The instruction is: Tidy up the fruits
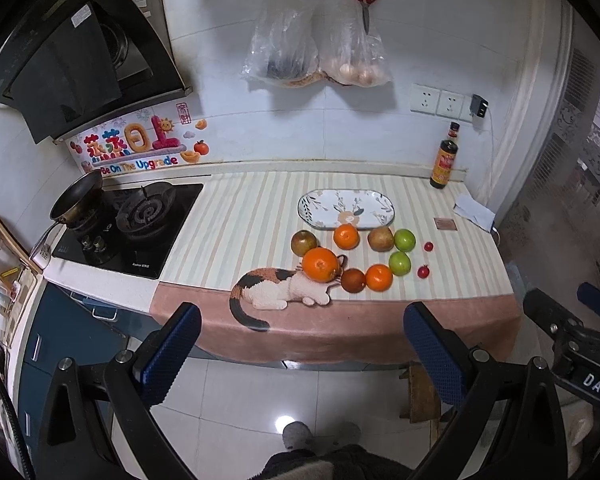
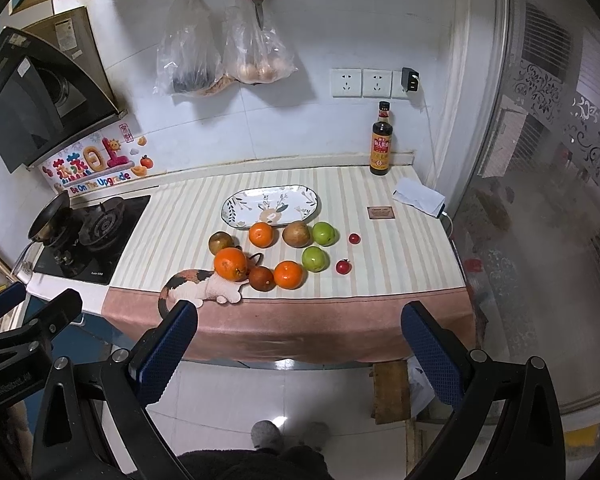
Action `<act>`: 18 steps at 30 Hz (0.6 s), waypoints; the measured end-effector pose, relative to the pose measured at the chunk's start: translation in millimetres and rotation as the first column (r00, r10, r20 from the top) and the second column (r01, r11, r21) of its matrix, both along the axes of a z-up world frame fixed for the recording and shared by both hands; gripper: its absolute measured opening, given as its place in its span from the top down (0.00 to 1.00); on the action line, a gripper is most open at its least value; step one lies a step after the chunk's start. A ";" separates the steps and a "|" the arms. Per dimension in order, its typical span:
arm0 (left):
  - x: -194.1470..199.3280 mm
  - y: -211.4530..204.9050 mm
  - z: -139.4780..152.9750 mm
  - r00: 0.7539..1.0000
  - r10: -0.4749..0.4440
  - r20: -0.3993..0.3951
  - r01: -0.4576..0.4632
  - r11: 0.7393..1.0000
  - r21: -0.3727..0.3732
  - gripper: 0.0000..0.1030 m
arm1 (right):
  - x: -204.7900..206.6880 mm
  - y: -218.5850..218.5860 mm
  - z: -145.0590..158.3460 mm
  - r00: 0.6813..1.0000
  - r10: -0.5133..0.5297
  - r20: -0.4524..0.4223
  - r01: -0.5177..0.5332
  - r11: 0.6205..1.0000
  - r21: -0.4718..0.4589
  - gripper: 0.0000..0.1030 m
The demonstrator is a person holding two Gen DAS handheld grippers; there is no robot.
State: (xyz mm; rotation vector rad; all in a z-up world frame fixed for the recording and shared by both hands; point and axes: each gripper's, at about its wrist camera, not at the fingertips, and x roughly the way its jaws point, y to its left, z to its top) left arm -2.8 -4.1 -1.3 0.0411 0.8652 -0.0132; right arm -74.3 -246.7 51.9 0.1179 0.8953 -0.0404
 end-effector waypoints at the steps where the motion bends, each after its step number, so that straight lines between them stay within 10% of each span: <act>1: 2.8 0.1 -1.8 1.000 0.013 0.010 -0.013 1.000 0.003 0.00 | 2.6 -2.6 -1.5 1.000 0.001 -0.002 -0.001 1.000 0.005 0.00; 10: 69.2 -3.2 -47.8 0.988 0.153 0.015 -0.153 0.982 0.108 0.00 | 69.6 -28.7 -63.3 0.997 0.013 -0.070 -0.006 0.994 0.105 0.00; 18: 173.4 18.4 -139.3 0.954 0.187 -0.236 -0.171 0.981 0.088 0.00 | 161.8 -28.3 -161.7 0.974 0.000 -0.229 0.046 0.980 0.196 0.00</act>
